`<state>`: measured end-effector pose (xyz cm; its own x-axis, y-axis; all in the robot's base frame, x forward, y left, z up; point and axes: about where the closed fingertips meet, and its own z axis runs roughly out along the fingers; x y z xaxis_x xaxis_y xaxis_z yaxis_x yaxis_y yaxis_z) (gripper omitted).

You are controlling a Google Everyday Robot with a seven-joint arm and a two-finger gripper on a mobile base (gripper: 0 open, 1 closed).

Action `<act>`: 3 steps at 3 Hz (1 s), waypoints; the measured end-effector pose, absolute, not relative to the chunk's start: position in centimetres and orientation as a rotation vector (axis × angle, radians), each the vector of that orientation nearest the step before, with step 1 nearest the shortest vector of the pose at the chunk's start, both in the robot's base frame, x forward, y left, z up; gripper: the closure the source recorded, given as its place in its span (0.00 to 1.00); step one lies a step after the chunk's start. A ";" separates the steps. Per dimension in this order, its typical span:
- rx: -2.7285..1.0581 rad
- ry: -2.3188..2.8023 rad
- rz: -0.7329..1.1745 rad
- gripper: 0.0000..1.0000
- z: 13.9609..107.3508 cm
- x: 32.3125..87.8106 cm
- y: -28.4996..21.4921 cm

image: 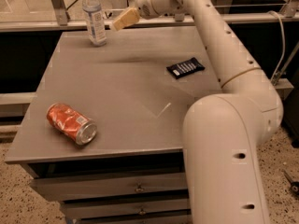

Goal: Move blue plastic bottle near rxbar blueberry

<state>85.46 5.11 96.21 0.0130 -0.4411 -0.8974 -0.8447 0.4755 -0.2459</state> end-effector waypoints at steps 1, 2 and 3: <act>-1.091 1.599 0.524 0.00 97.2 85.9 8.9; -1.045 1.634 0.573 0.00 96.5 85.6 12.4; -1.030 1.654 0.599 0.00 94.5 85.0 15.4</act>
Offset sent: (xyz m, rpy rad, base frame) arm -0.0245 0.1208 -0.0232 0.1365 0.1468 -0.0414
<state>84.99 15.39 94.54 -0.0807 -0.3327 -0.9396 -0.8571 0.5044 -0.1049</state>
